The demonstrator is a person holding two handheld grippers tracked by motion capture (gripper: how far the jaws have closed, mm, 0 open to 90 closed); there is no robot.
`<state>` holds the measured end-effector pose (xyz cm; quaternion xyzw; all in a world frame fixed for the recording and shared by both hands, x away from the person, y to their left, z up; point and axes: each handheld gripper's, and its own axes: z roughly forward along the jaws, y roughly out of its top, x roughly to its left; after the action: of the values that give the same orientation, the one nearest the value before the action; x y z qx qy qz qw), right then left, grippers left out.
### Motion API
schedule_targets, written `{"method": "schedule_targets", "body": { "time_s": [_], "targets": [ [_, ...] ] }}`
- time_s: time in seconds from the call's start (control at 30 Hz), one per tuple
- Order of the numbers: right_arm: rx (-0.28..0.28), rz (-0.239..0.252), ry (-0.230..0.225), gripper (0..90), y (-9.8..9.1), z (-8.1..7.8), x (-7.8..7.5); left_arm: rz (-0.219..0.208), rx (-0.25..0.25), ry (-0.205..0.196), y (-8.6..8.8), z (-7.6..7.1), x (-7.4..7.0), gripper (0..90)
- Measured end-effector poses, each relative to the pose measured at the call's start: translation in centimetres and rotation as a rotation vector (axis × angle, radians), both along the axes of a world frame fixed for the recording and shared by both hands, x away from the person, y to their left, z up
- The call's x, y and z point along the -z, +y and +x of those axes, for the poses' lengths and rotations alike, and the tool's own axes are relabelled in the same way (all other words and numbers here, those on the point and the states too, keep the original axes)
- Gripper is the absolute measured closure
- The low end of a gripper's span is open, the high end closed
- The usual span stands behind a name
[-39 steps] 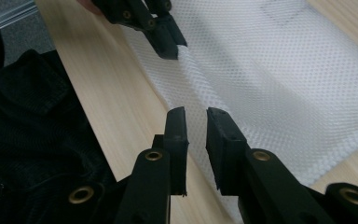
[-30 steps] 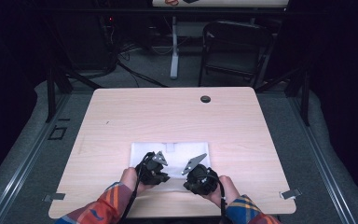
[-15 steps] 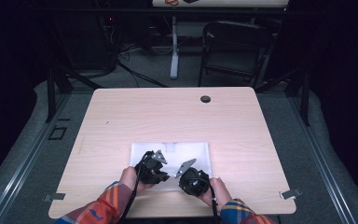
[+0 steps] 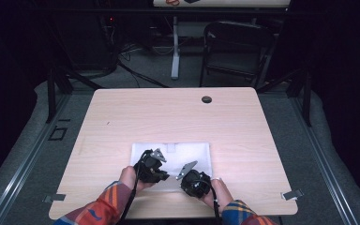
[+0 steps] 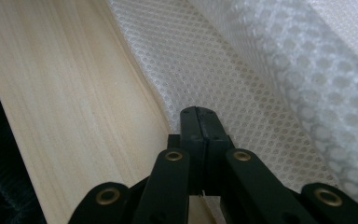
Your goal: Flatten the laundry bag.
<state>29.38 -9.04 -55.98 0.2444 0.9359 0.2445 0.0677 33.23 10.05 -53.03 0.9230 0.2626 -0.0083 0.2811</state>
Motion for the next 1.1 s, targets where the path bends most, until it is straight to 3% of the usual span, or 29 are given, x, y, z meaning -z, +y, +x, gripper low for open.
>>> {"method": "schedule_targets", "body": {
  "time_s": [0.13,0.53,0.77,1.1],
  "targets": [
    [0.005,0.013,0.004,90.0,-0.1,0.0,0.1,-0.006,-0.005,0.007,0.2,0.1,-0.3,86.7],
    [-0.017,-0.020,0.030,90.0,0.1,-0.2,-0.2,0.001,-0.021,0.012,0.6,0.3,-2.1,86.8],
    [-0.033,-0.034,0.043,90.0,0.0,-0.3,-0.3,0.026,-0.018,-0.009,0.4,0.9,-3.1,87.1],
    [-0.024,-0.039,0.058,90.0,-0.1,-0.4,-0.3,0.075,0.001,-0.069,0.1,2.5,-5.2,87.2]
  ]
}}
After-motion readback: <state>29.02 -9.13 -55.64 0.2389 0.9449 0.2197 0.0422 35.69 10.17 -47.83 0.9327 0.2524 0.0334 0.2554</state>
